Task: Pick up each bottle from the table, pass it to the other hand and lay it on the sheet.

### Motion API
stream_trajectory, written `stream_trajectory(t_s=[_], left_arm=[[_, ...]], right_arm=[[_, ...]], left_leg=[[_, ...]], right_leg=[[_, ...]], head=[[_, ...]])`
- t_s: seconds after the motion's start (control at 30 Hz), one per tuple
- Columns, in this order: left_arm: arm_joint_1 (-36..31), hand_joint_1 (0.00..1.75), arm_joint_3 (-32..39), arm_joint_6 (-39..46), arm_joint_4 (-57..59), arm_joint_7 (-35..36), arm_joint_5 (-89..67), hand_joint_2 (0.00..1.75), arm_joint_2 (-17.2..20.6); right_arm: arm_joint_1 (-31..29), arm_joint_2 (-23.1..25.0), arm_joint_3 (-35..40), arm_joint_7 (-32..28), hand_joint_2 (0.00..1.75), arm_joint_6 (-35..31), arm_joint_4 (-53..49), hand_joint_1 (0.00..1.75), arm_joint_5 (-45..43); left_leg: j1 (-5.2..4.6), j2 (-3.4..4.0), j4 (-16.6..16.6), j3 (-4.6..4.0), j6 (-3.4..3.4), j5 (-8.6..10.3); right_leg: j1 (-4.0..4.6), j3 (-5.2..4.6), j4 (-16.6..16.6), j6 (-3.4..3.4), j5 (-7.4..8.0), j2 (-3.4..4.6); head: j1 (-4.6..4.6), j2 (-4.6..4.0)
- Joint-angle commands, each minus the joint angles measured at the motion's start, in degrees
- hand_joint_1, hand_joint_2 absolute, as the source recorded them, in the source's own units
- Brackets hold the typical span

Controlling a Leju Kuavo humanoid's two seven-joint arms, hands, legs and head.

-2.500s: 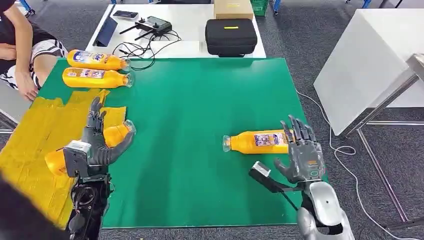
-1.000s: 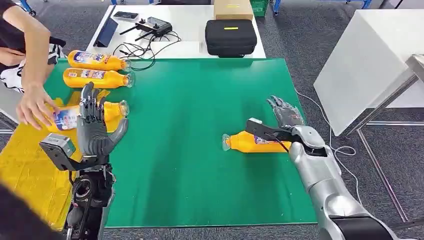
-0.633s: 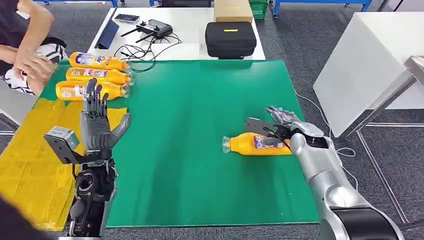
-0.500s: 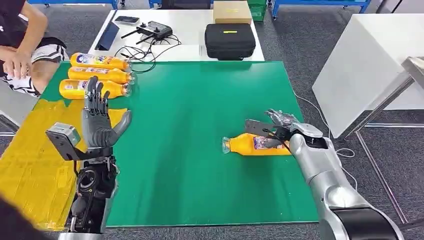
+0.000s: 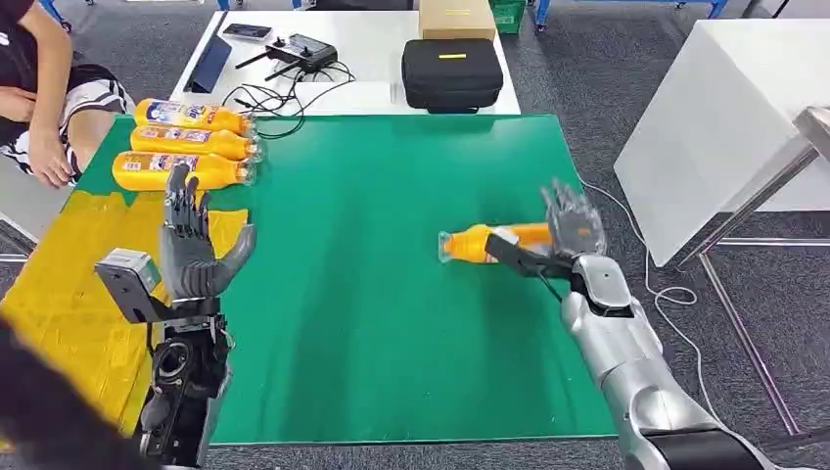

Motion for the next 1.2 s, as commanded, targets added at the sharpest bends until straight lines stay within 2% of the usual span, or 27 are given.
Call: stream_trajectory(t_s=[0.03,0.1,0.13,0.17,0.2,0.33,0.37,0.4,0.47,0.53,0.6,1.2], left_arm=[[-0.7,0.0,2.3,0.9,3.0,-0.1,-1.8,1.75,0.0],[-0.6,0.0,3.0,1.6,3.5,-0.7,-1.4,1.75,0.4],[-0.2,0.0,3.3,1.4,3.1,-0.8,-1.3,1.75,0.7],[0.4,0.0,3.8,1.2,2.6,-0.8,-1.2,1.75,0.9],[0.6,0.0,4.2,1.0,2.3,-0.8,-1.3,1.75,1.0],[1.4,0.0,5.2,0.4,0.8,0.0,-1.7,1.75,0.7],[1.2,0.0,4.9,0.1,0.8,0.4,-2.0,1.75,0.7],[1.0,0.0,4.7,0.1,0.9,0.6,-2.1,1.75,0.6],[0.5,0.0,4.1,0.3,1.4,1.1,-2.4,1.75,0.5],[0.4,0.0,3.9,0.4,1.5,1.2,-2.4,1.75,0.5],[0.4,0.0,3.7,0.5,1.6,1.4,-2.4,1.75,0.3],[1.5,0.0,3.2,0.7,0.8,2.2,-2.1,1.75,0.2]], right_arm=[[11.8,5.6,-7.1,-9.8,1.75,-12.8,-37.3,0.0,-4.2],[12.3,4.0,-2.0,-8.6,1.75,-10.2,-37.3,0.0,-6.7],[12.1,3.2,0.1,-7.6,1.75,-6.5,-37.0,0.0,-8.0],[11.3,2.0,2.6,-4.8,1.75,0.3,-35.5,0.0,-7.4],[11.0,1.4,3.6,-2.7,1.75,2.5,-34.2,0.0,-5.9],[8.7,0.0,6.6,3.5,1.75,14.0,-22.9,0.0,-1.5],[7.9,-0.5,7.8,4.5,1.75,18.6,-18.7,0.0,-0.7],[7.6,-0.9,8.8,4.7,1.75,19.9,-16.3,0.1,0.5],[6.9,-1.2,10.3,4.8,1.75,23.8,-10.8,0.12,1.1],[6.9,-1.2,10.5,4.9,1.75,23.3,-10.1,0.12,1.4],[6.9,-0.9,10.7,4.9,1.75,23.9,-9.2,0.0,1.4],[7.2,-0.4,9.7,4.0,1.75,22.3,-10.9,0.0,-0.2]], left_leg=[[0.07,-0.02,-0.1,0.17,-0.07,-0.09],[0.01,-0.27,-0.1,0.22,-0.06,-0.1],[0.03,-0.43,-0.1,0.02,-0.04,-0.07],[0.05,-0.23,-0.1,0.17,-0.06,-0.14],[0.02,-0.25,-0.1,0.02,-0.03,-0.08],[0.08,-0.09,-0.1,0.1,-0.04,-0.1],[0.05,-0.14,-0.1,0.06,-0.03,-0.07],[0.06,-0.09,-0.2,0.2,-0.05,-0.08],[0.06,-0.2,-0.2,0.22,-0.06,-0.08],[0.04,-0.26,-0.1,0.02,-0.04,-0.05],[0.03,-0.23,-0.1,0.04,-0.04,-0.08],[0.01,-0.17,-0.1,0.02,-0.04,-0.12]], right_leg=[[0.15,0.14,-0.1,-0.06,-0.1,-0.05],[0.09,0.24,0.0,-0.05,-0.2,-0.22],[0.11,0.13,0.0,-0.05,-0.18,-0.35],[0.13,0.22,-0.1,-0.06,-0.19,-0.18],[0.09,0.09,0.0,-0.03,-0.13,-0.2],[0.09,0.18,-0.1,-0.04,-0.11,-0.12],[0.07,0.14,-0.1,-0.03,-0.09,-0.17],[0.09,0.27,-0.2,-0.04,-0.1,-0.19],[0.11,0.33,-0.2,-0.05,-0.13,-0.3],[0.08,0.13,-0.1,-0.04,-0.1,-0.28],[0.07,0.14,-0.1,-0.04,-0.12,-0.25],[0.06,0.08,-0.1,-0.04,-0.17,-0.23]], head=[[0.04,0.0],[0.02,0.0],[0.07,0.0],[0.0,0.0],[0.07,0.0],[0.04,0.0],[0.07,-0.02],[0.07,0.0],[0.04,0.0],[0.07,0.0],[0.04,0.0],[0.04,0.0]])
